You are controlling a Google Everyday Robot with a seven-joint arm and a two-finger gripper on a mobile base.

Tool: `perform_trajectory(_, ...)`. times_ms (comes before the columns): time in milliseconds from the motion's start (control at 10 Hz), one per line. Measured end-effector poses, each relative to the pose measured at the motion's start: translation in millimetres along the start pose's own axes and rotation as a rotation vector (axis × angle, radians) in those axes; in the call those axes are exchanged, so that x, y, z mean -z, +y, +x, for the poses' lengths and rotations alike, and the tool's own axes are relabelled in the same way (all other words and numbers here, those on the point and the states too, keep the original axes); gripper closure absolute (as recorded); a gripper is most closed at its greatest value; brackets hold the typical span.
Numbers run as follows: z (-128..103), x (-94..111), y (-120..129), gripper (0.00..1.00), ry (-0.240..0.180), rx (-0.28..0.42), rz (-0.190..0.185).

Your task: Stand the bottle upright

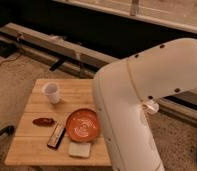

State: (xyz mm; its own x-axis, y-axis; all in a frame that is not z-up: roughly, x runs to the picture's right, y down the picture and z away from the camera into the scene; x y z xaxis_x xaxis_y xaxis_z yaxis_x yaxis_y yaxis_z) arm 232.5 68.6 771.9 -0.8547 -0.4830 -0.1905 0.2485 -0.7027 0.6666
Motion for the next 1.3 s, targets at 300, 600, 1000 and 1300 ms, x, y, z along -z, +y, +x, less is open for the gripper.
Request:
perform_trajectory(300, 1.7, -3.3, 0.7, 1.00, 0.048, 0.004, -0.022)
perform_trajectory(600, -3.0, -2.9, 0.5, 1.00, 0.104, -0.007, -0.048)
perform_trajectory(1000, -9.0, -0.9, -0.6, 1.00, 0.240, -0.008, -0.102)
perform_trajectory(1300, -13.5, 0.5, -1.2, 1.00, 0.353, -0.009, -0.152)
